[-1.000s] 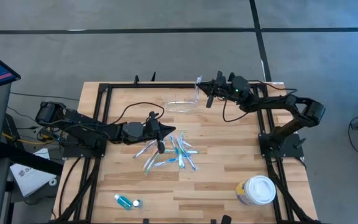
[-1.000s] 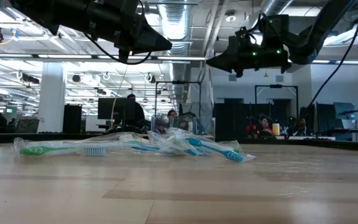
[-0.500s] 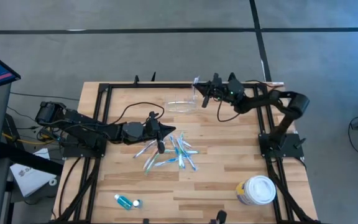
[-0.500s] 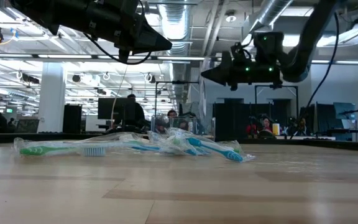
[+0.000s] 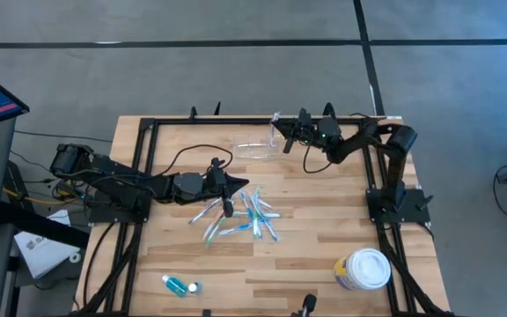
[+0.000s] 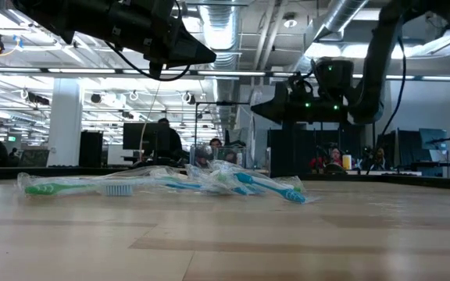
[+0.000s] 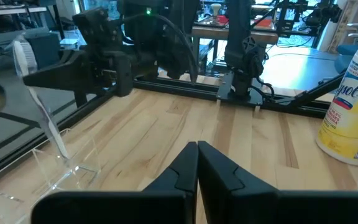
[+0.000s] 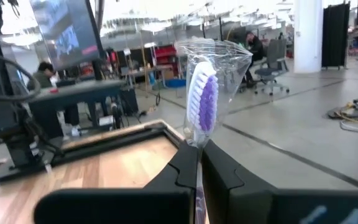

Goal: Pick & Place toothbrushing station
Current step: Put the violet toothbrush into the transparent organizer

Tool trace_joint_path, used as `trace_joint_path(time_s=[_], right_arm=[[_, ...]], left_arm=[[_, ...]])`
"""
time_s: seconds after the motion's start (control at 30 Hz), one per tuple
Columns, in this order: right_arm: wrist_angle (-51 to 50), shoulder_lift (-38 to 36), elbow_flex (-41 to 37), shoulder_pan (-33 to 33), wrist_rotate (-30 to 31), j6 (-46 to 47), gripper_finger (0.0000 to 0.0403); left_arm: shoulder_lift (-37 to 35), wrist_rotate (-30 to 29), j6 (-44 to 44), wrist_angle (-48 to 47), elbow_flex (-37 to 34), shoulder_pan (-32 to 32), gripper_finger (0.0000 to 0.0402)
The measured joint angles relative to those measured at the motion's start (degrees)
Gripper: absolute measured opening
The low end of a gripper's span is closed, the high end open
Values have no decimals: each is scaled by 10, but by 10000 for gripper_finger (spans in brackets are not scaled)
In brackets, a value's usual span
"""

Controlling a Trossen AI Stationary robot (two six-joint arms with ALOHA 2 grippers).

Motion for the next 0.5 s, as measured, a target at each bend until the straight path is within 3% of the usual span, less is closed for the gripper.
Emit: trace_joint_path(time_s=[0.27, 0.5], right_arm=[[-7, 10, 0, -3, -5, 9, 3], [-11, 10, 0, -2, -5, 9, 34]], left_arm=[[0, 0, 0, 0, 0, 0, 2], [0, 0, 0, 0, 0, 0, 2]])
